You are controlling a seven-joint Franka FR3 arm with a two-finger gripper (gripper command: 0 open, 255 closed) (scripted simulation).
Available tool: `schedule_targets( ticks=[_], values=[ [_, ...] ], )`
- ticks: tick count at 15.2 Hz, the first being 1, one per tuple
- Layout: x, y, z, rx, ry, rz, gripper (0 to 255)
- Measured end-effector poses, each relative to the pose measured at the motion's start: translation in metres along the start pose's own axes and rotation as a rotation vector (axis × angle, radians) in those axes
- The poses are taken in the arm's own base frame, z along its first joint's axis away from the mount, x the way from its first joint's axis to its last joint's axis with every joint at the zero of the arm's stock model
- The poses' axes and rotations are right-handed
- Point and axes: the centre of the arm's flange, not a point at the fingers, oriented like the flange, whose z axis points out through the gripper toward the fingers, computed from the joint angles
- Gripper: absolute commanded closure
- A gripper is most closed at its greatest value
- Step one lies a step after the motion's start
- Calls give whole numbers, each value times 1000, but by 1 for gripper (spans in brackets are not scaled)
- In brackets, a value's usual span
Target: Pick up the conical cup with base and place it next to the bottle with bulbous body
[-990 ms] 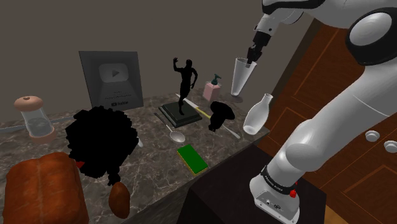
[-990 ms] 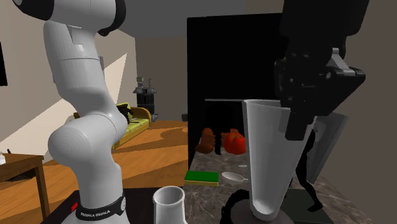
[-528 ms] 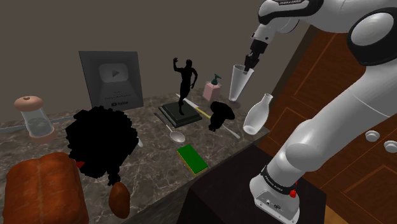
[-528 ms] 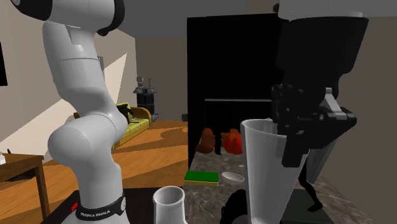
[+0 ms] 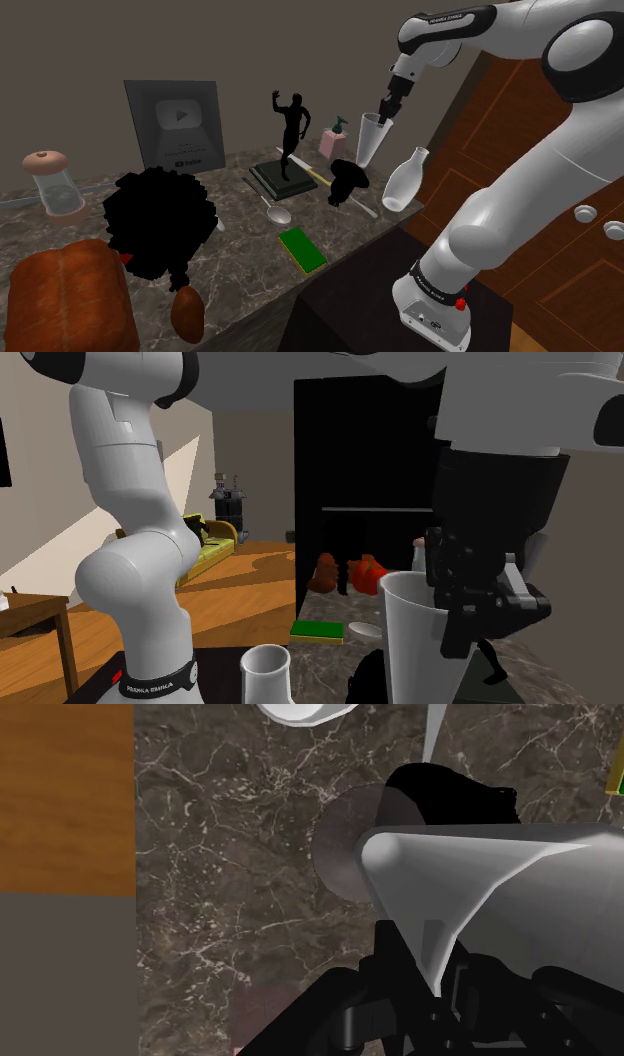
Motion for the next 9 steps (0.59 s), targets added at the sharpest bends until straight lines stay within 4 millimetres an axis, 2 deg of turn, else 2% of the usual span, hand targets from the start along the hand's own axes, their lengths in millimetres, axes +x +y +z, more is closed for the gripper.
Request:
schedule_targets(
  ticks=[9],
  values=[
    [1, 10, 46, 0, 1, 0, 255]
  ],
)
